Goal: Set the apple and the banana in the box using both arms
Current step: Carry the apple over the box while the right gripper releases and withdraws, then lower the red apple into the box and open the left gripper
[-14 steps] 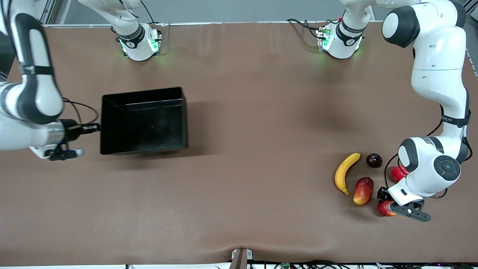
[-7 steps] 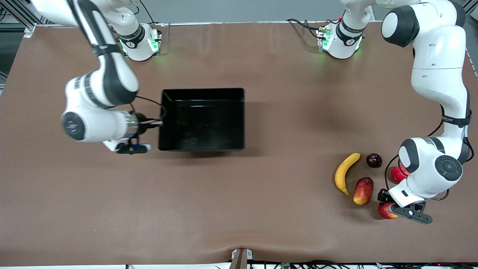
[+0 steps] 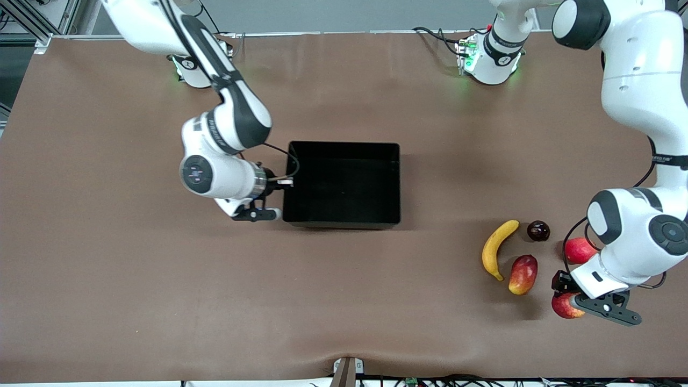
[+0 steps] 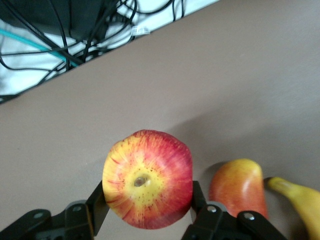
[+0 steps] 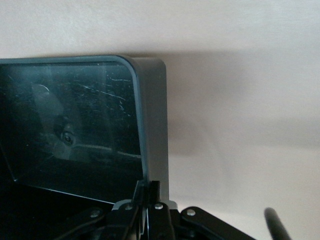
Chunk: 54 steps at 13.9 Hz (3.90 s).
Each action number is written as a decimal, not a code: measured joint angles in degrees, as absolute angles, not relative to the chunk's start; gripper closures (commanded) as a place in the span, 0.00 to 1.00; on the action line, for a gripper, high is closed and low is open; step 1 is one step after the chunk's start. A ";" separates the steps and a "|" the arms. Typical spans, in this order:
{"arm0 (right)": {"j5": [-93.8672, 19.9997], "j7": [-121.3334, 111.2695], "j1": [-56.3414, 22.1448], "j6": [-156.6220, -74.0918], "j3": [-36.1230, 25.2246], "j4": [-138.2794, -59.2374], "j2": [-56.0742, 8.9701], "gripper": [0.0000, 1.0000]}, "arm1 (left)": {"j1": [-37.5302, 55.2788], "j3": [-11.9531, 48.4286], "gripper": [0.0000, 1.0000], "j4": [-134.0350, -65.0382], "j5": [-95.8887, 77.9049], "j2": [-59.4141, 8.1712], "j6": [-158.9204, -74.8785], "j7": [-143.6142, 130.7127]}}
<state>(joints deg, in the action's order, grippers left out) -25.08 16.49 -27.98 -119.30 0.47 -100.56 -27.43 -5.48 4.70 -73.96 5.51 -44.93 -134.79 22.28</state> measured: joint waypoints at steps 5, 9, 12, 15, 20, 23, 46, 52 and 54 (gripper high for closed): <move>-25.70 20.10 -31.20 -123.96 -0.10 -100.29 -30.43 0.00 | -4.68 7.17 1.00 -75.35 5.49 -38.67 -125.63 17.04; -25.73 20.09 -29.97 -119.06 -1.23 -98.41 -27.47 0.00 | -4.58 9.90 1.00 -83.50 5.49 -32.22 -124.33 10.70; -25.49 19.98 -27.35 -108.17 -3.58 -92.74 -24.52 0.00 | -4.56 12.28 1.00 -92.02 5.49 -26.41 -125.61 5.54; -20.97 19.66 -21.74 -94.51 -5.13 -81.55 -23.73 0.00 | -4.56 15.09 1.00 -103.07 5.49 -19.95 -131.09 -1.28; -14.40 19.63 -16.28 -88.80 -5.53 -73.28 -23.61 0.00 | -4.50 23.13 1.00 -111.81 5.48 -13.87 -133.49 -16.83; -11.73 19.74 -11.89 -82.97 -6.07 -68.01 -23.59 0.00 | -4.41 29.24 1.00 -113.12 5.48 -12.51 -132.40 -25.60; -4.18 12.16 -0.05 -95.85 -5.91 -94.71 2.51 0.00 | 9.37 34.51 1.00 -115.89 34.89 -29.00 -139.56 -70.10; -2.46 5.78 0.49 -94.28 -5.88 -94.61 2.33 0.00 | 11.72 34.54 1.00 -115.92 35.29 -30.16 -139.56 -70.23; -1.61 2.64 0.49 -93.92 -5.80 -94.61 2.33 0.00 | 11.84 34.54 1.00 -115.92 36.92 -30.61 -139.56 -70.23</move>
<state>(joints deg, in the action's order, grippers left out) -1.61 2.64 0.49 -93.92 -5.80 -94.61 2.33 11.84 34.54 -115.92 36.92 -30.61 -139.56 -70.23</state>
